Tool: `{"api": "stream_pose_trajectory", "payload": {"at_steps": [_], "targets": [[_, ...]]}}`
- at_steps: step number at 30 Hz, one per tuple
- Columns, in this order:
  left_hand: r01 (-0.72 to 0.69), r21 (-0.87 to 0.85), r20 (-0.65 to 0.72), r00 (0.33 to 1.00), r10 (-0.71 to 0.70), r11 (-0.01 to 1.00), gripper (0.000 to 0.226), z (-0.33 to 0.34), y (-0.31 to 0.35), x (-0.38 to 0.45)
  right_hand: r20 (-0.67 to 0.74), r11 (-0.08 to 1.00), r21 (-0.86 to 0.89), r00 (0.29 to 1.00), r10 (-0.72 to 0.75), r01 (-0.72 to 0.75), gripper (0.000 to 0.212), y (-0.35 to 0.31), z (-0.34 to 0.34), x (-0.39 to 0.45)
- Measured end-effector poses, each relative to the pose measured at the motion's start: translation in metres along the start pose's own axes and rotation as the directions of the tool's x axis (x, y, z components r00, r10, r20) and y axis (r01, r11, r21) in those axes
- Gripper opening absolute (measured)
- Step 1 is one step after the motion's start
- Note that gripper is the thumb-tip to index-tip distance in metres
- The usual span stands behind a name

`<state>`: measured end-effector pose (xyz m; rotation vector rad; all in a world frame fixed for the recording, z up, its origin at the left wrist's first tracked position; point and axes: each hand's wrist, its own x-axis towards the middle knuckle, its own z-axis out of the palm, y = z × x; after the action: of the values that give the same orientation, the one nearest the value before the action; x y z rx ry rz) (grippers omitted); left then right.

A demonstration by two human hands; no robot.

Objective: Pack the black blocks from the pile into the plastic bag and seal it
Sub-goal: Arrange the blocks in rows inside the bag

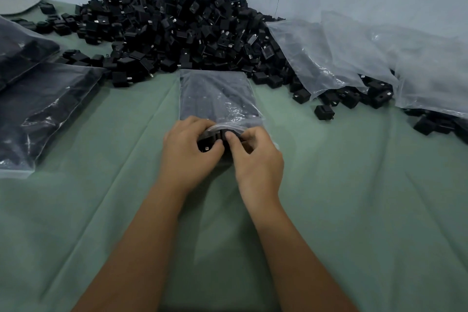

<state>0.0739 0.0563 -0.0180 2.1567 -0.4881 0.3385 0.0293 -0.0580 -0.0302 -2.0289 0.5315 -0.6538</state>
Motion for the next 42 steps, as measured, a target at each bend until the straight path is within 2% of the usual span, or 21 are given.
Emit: {"api": "stream_pose_trajectory", "payload": {"at_steps": [6,9,12,15,18,22,28,32,39,42], "targets": [[-0.012,-0.011,-0.056,0.998,0.011,1.0,0.019,0.005,-0.005,0.001,0.02,0.987,-0.062,0.989,-0.146,0.147,0.013,-0.001,-0.004,-0.005],[-0.014,-0.03,-0.074,0.997,0.011,0.999,0.017,0.006,-0.009,0.002,0.055,0.976,-0.062,0.977,-0.206,0.209,0.019,-0.003,-0.006,-0.01],[-0.019,-0.045,-0.085,0.996,0.015,0.999,0.015,0.007,-0.01,0.002,0.058,0.935,-0.143,0.946,-0.318,0.323,0.027,-0.003,-0.008,-0.015],[-0.008,-0.067,-0.091,0.996,0.002,0.998,0.014,0.007,-0.011,0.001,0.04,0.901,-0.222,0.927,-0.373,0.372,0.028,-0.004,-0.009,-0.016],[-0.006,-0.054,-0.092,0.996,0.001,0.999,0.015,0.007,-0.011,0.001,0.076,0.88,-0.275,0.921,-0.383,0.389,0.026,-0.003,-0.009,-0.016],[-0.007,-0.055,-0.085,0.996,0.002,0.998,0.016,0.007,-0.011,0.002,0.095,0.888,-0.261,0.925,-0.367,0.379,0.027,-0.002,-0.008,-0.013],[-0.012,-0.074,-0.099,0.995,0.005,0.997,0.019,0.007,-0.01,0.001,0.064,0.883,-0.287,0.927,-0.37,0.372,0.036,-0.004,-0.008,-0.014],[0.0,-0.129,-0.113,0.993,-0.015,0.992,0.023,0.007,-0.01,0.001,0.029,0.888,-0.258,0.922,-0.387,0.381,0.025,-0.004,-0.008,-0.015],[-0.02,-0.131,-0.136,0.991,0.002,0.991,0.014,0.006,-0.011,0.001,0.128,0.828,-0.33,0.89,-0.437,0.453,0.02,-0.003,-0.01,-0.011],[-0.084,-0.049,-0.238,0.969,0.07,0.995,0.018,0.005,-0.008,-0.001,0.195,0.79,-0.416,0.893,-0.406,0.45,0.029,-0.003,-0.008,-0.012]]}}
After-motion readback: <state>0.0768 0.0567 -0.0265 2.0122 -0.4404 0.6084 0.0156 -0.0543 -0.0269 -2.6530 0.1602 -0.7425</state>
